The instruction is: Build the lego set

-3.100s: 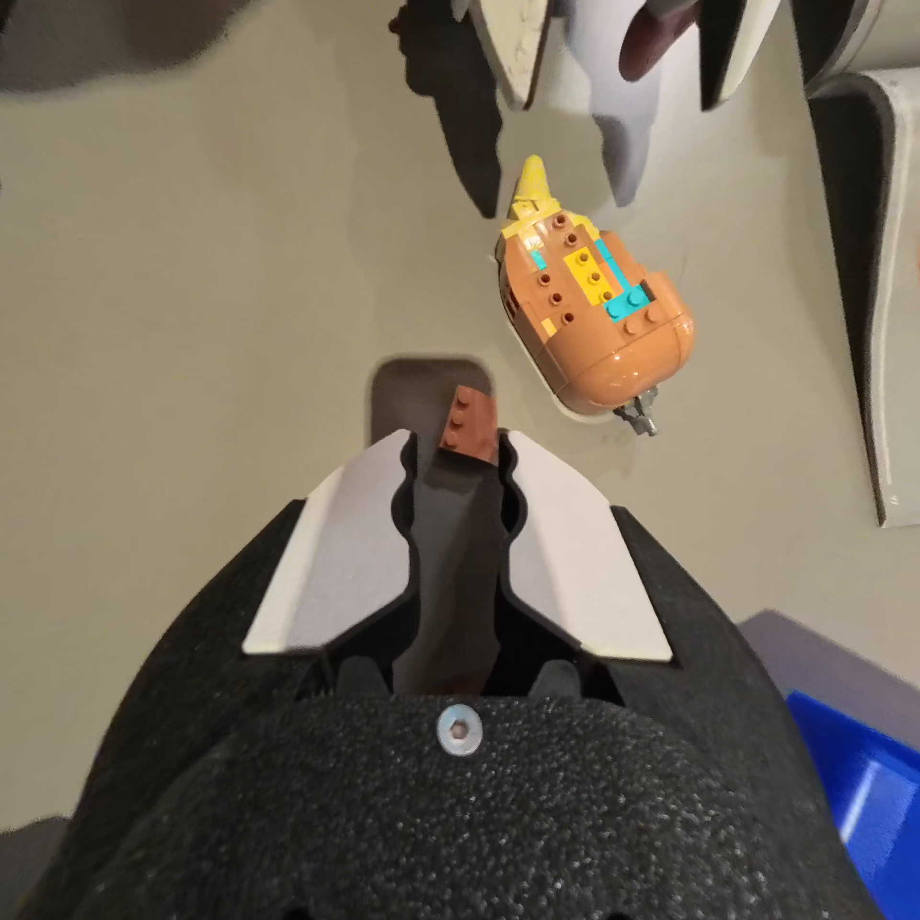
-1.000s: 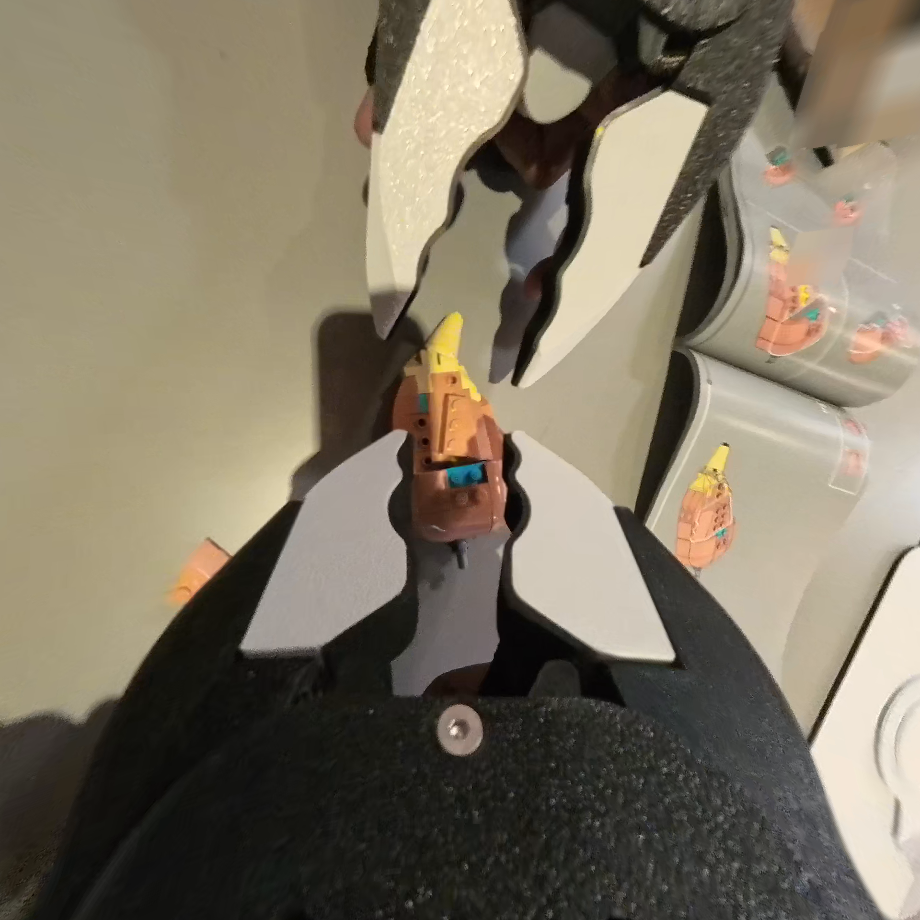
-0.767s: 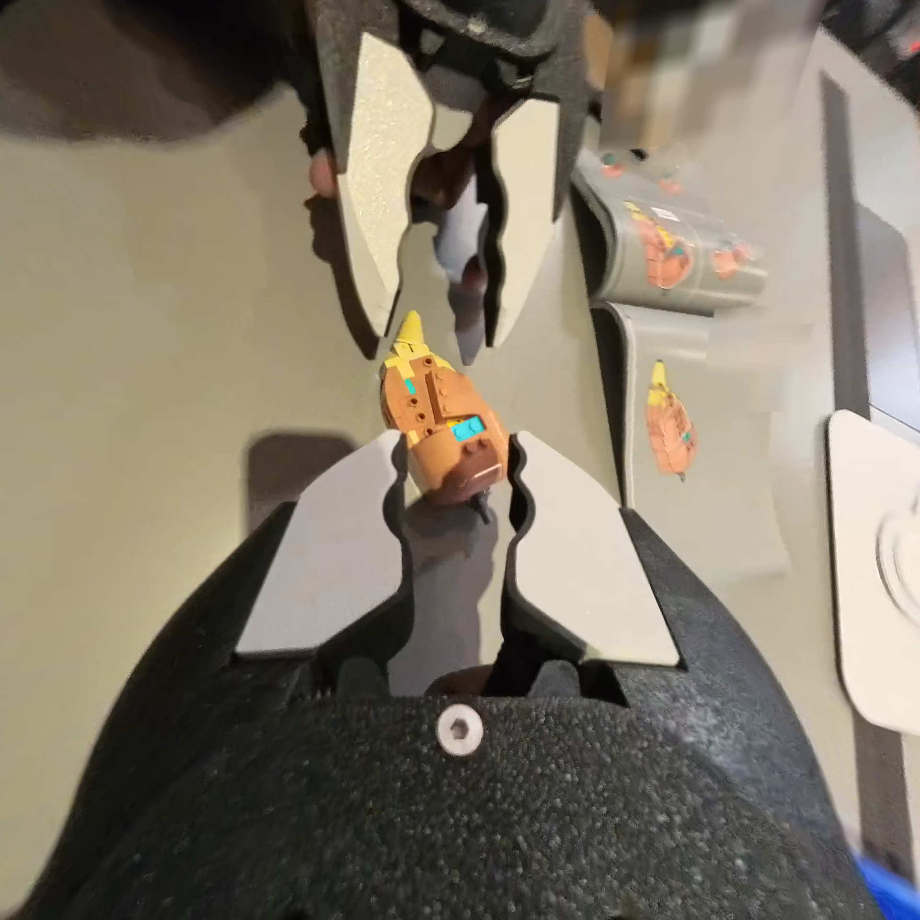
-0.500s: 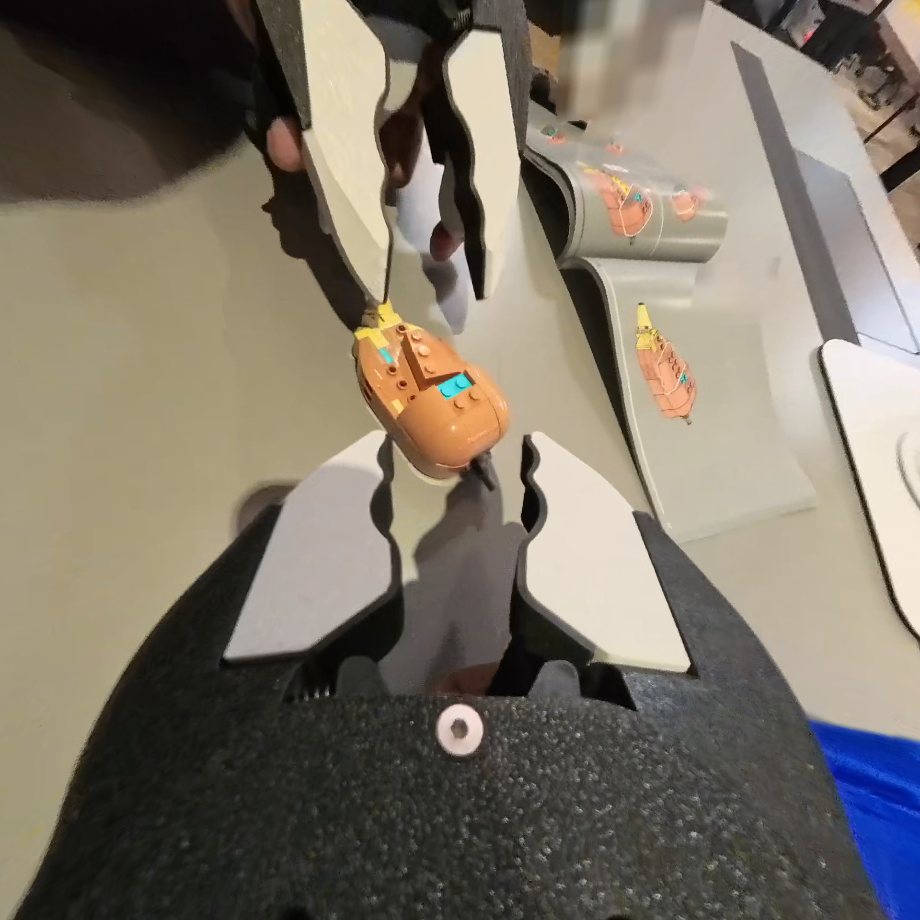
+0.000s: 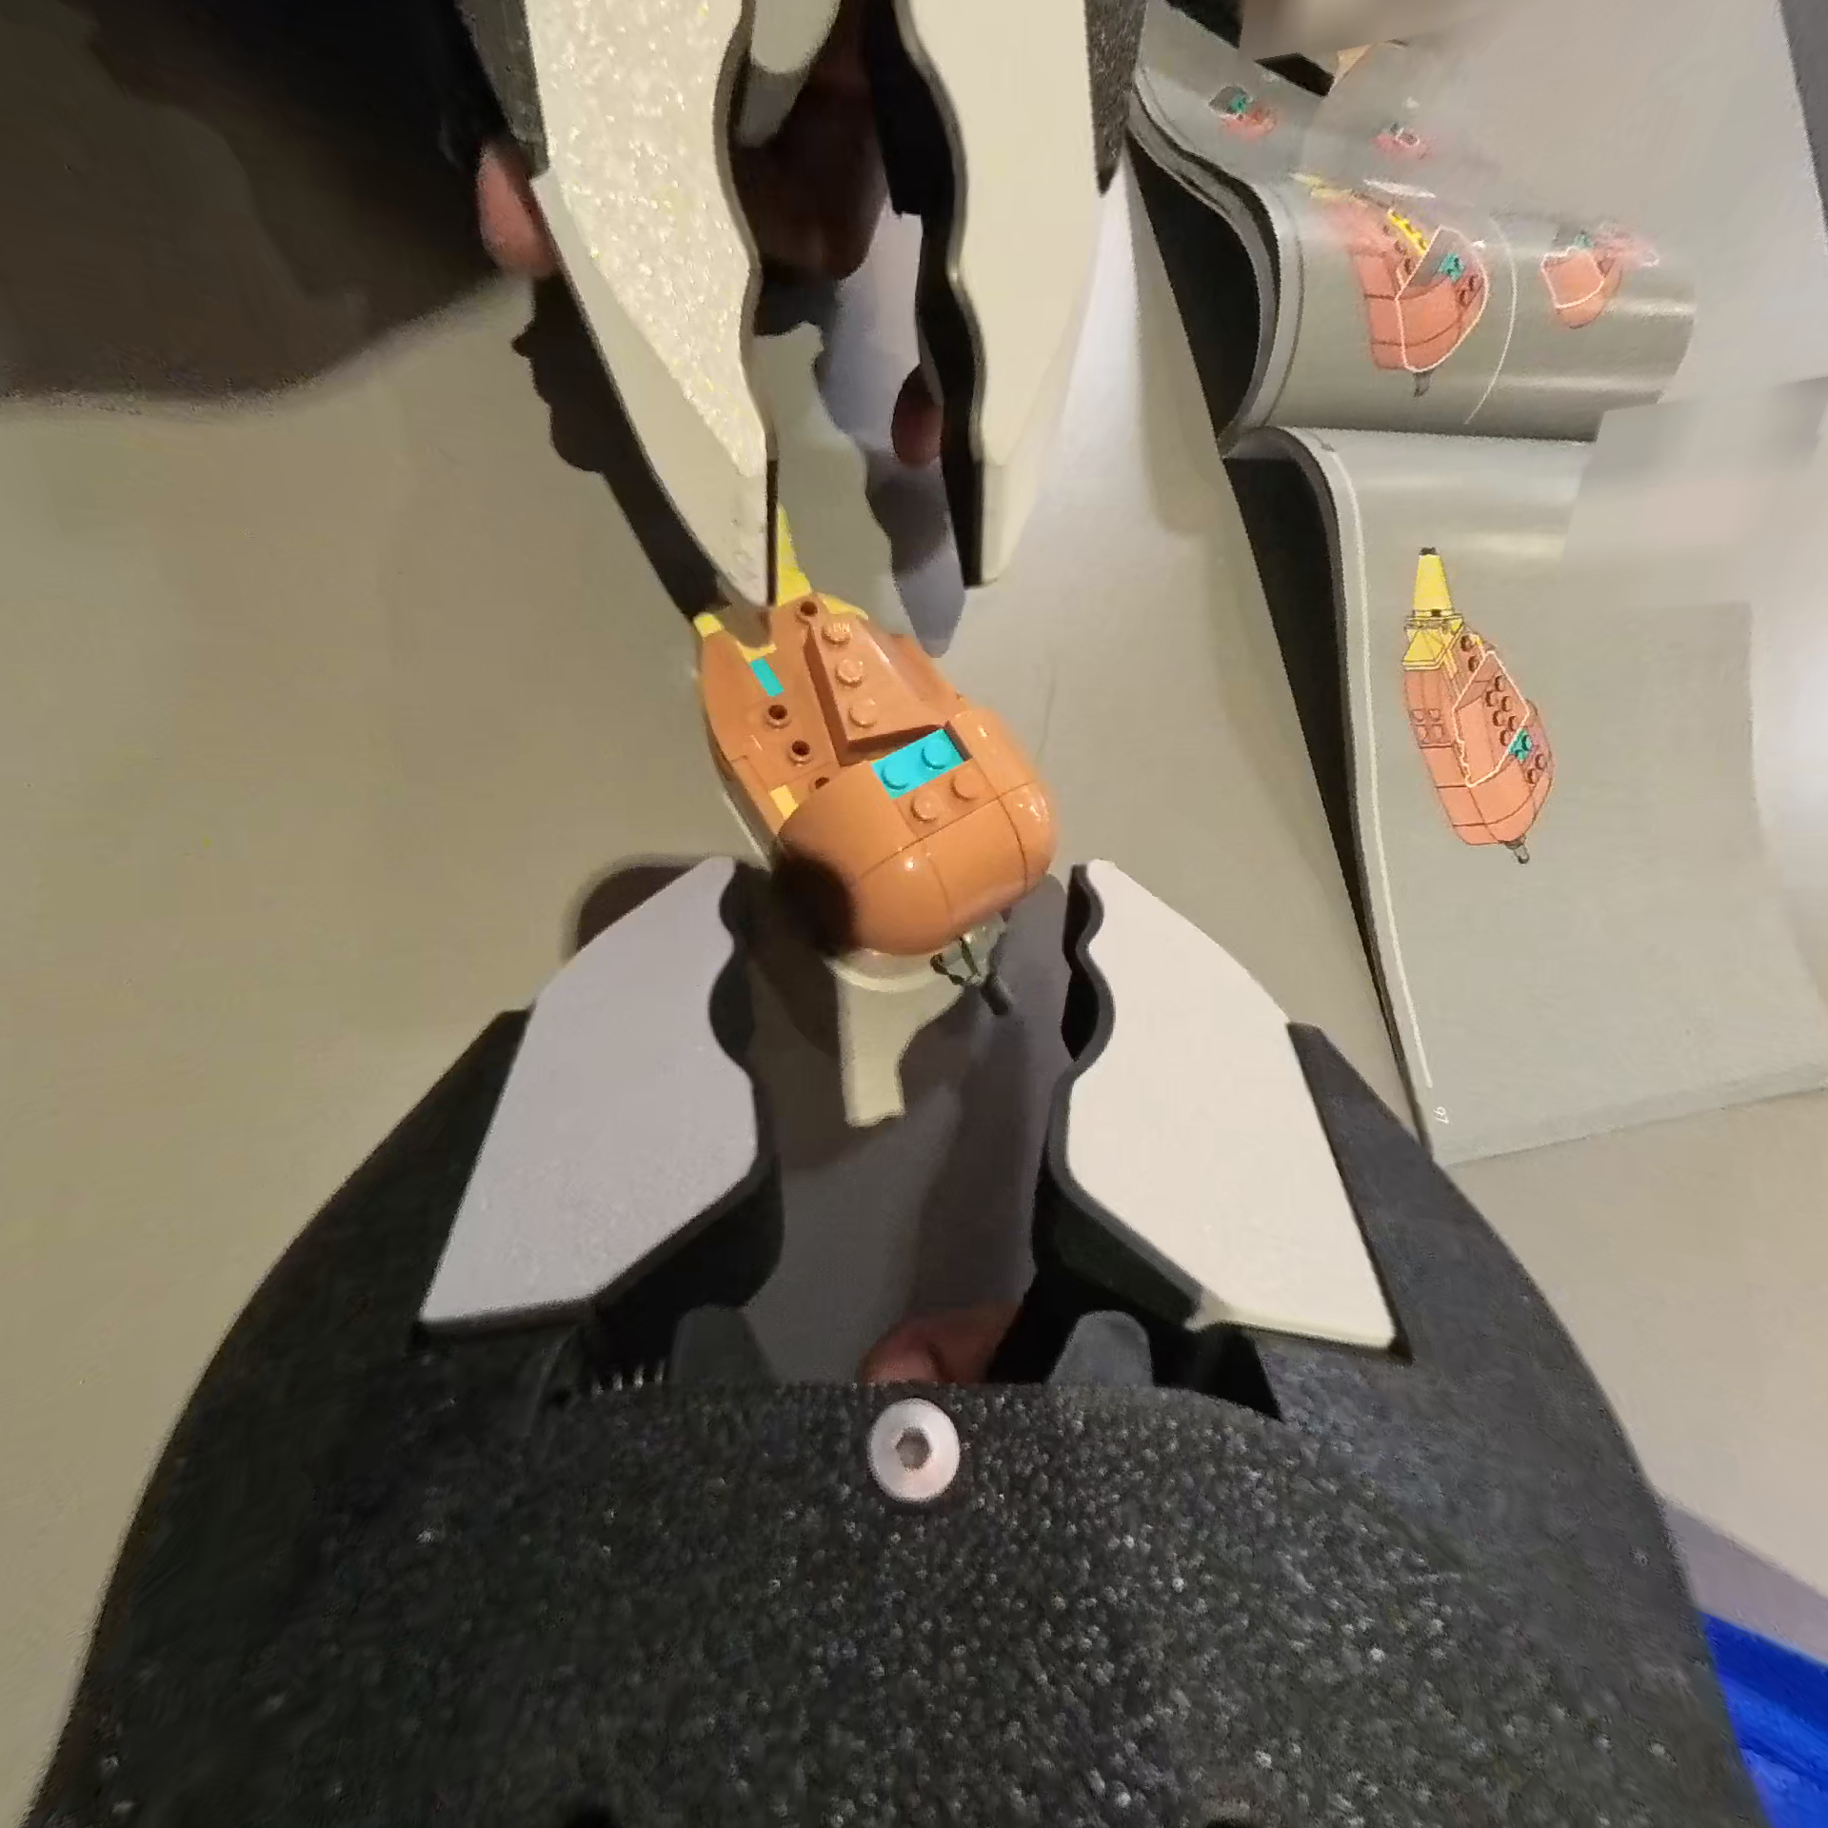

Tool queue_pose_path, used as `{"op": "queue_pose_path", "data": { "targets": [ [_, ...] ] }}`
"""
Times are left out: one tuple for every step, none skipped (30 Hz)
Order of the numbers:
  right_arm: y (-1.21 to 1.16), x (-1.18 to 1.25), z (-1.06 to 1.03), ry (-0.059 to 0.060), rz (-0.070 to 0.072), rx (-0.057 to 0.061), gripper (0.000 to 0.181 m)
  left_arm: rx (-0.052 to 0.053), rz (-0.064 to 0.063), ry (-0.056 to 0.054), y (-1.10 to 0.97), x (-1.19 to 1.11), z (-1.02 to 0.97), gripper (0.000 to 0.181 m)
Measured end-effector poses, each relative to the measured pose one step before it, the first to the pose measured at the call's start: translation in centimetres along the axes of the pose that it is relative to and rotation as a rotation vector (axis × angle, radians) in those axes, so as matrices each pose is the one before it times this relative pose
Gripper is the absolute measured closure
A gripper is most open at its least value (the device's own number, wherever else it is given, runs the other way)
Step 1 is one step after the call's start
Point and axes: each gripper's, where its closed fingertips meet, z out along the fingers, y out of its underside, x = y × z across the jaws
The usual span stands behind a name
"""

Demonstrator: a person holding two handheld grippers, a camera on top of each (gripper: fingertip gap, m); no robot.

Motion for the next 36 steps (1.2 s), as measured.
{"op": "queue_pose_path", "data": {
  "targets": [
    [-0.019,0.028,0.038,0.0036,-0.0002,-0.0012,0.123,-0.0002,0.0077,-0.0035,-0.039,0.013,0.066,0.147],
    [-0.037,0.005,0.047,0.0037,0.0013,-0.0002,0.126,-0.0002,0.0070,-0.0036,-0.035,0.006,0.077,0.148],
    [-0.070,-0.036,0.061,0.0017,0.0016,0.0003,0.128,0.0004,0.0068,-0.0046,-0.038,-0.013,0.071,0.149],
    [-0.081,-0.061,0.064,0.0011,0.0004,0.0004,0.129,-0.0004,0.0069,-0.0051,-0.028,-0.021,0.064,0.149],
    [-0.087,-0.059,0.072,0.0021,0.0007,-0.0001,0.129,-0.0015,0.0065,-0.0050,-0.009,-0.027,0.068,0.151],
    [-0.071,-0.056,0.057,0.0035,0.0021,-0.0007,0.129,-0.0027,0.0056,-0.0046,0.002,-0.018,0.067,0.152],
    [-0.057,-0.033,0.045,0.0052,0.0033,-0.0008,0.129,-0.0044,0.0051,-0.0027,0.042,0.002,0.063,0.153],
    [-0.034,-0.013,0.015,0.0065,0.0029,-0.0002,0.129,-0.0063,0.0041,-0.0012,0.066,0.029,0.049,0.155],
    [-0.029,-0.004,0.006,0.0070,0.0021,0.0001,0.129,-0.0074,0.0044,-0.0033,0.101,0.008,0.021,0.155],
    [-0.015,0.010,-0.011,0.0062,0.0033,-0.0003,0.129,-0.0103,0.0075,-0.0058,0.149,-0.035,-0.002,0.155],
    [0.010,0.024,-0.011,0.0062,0.0048,-0.0009,0.129,-0.0108,0.0100,-0.0081,0.165,-0.059,-0.007,0.155],
    [-0.001,0.055,0.009,0.0072,0.0053,-0.0011,0.129,-0.0123,0.0083,-0.0076,0.186,-0.073,0.000,0.156],
    [-0.008,0.057,0.011,0.0083,0.0050,-0.0008,0.129,-0.0100,0.0062,-0.0063,0.137,-0.050,-0.009,0.156],
    [-0.012,0.076,0.019,0.0094,0.0048,-0.0012,0.129,-0.0038,0.0041,-0.0051,0.035,-0.037,-0.020,0.156],
    [-0.018,0.045,0.022,0.0085,0.0049,-0.0016,0.129,-0.0002,-0.0004,-0.0032,-0.043,-0.025,-0.027,0.156],
    [-0.027,0.020,0.020,0.0057,0.0046,-0.0016,0.130,0.0000,-0.0046,-0.0003,-0.049,0.017,0.002,0.157],
    [-0.029,-0.001,0.030,0.0046,0.0034,-0.0012,0.130,-0.0014,-0.0062,-0.0010,-0.020,-0.002,0.017,0.157],
    [-0.027,-0.010,0.024,0.0045,0.0032,-0.0012,0.130,-0.0056,-0.0055,-0.0041,0.060,-0.038,0.055,0.158],
    [-0.035,-0.018,0.034,0.0036,0.0031,-0.0013,0.130,-0.0093,-0.0024,-0.0076,0.129,-0.065,0.077,0.158],
    [-0.031,-0.019,0.026,0.0033,0.0022,-0.0009,0.130,-0.0116,0.0020,-0.0084,0.181,-0.054,0.101,0.159],
    [-0.038,-0.016,0.032,0.0037,0.0017,-0.0008,0.130,-0.0105,0.0042,-0.0093,0.149,-0.051,0.106,0.161],
    [-0.032,0.001,0.030,0.0041,0.0019,-0.0010,0.130,-0.0010,0.0037,-0.0140,-0.009,-0.084,0.043,0.162],
    [-0.030,0.020,0.027,0.0048,0.0012,-0.0006,0.130,-0.0030,-0.0005,-0.0086,-0.009,-0.020,0.038,0.162],
    [-0.020,0.033,0.012,0.0049,0.0007,0.0002,0.130,-0.0036,-0.0051,-0.0092,0.002,-0.044,0.025,0.162],
    [-0.021,0.025,-0.004,0.0039,0.0001,0.0004,0.130,-0.0034,-0.0019,-0.0097,-0.008,-0.044,0.027,0.162],
    [-0.014,0.009,0.002,0.0026,-0.0003,0.0005,0.129,-0.0023,0.0030,-0.0085,-0.013,-0.019,0.011,0.162],
    [-0.005,0.016,0.009,0.0018,0.0012,-0.0003,0.129,-0.0021,0.0034,-0.0076,-0.007,-0.028,0.003,0.162],
    [-0.008,0.006,0.017,0.0012,0.0018,-0.0007,0.129,-0.0027,0.0008,-0.0062,-0.002,-0.034,0.014,0.162],
    [-0.002,0.001,0.003,0.0008,0.0005,-0.0004,0.129,-0.0020,-0.0002,-0.0047,-0.005,-0.037,0.004,0.162],
    [-0.005,0.000,0.005,0.0004,0.0000,-0.0001,0.129,-0.0009,-0.0001,-0.0040,-0.002,-0.044,0.009,0.162],
    [-0.002,0.004,0.001,0.0002,-0.0002,0.0002,0.129,0.0000,-0.0007,-0.0021,0.010,-0.030,0.006,0.162],
    [-0.002,-0.010,-0.001,0.0002,-0.0001,-0.0001,0.129,0.0003,-0.0027,-0.0011,0.003,-0.024,0.002,0.162],
    [-0.003,0.000,0.003,0.0003,-0.0003,-0.0003,0.129,0.0008,-0.0018,0.0014,0.003,0.003,0.012,0.162],
    [0.000,0.000,0.000,-0.0001,-0.0002,0.0000,0.129,0.0008,-0.0012,0.0009,0.000,0.002,-0.003,0.162],
    [-0.002,-0.013,0.001,-0.0007,0.0005,0.0001,0.129,0.0010,-0.0012,0.0024,-0.017,0.029,0.015,0.161],
    [0.002,0.002,0.002,-0.0006,0.0005,0.0002,0.130,0.0021,-0.0021,0.0044,-0.015,0.045,0.007,0.161]
  ]
}}
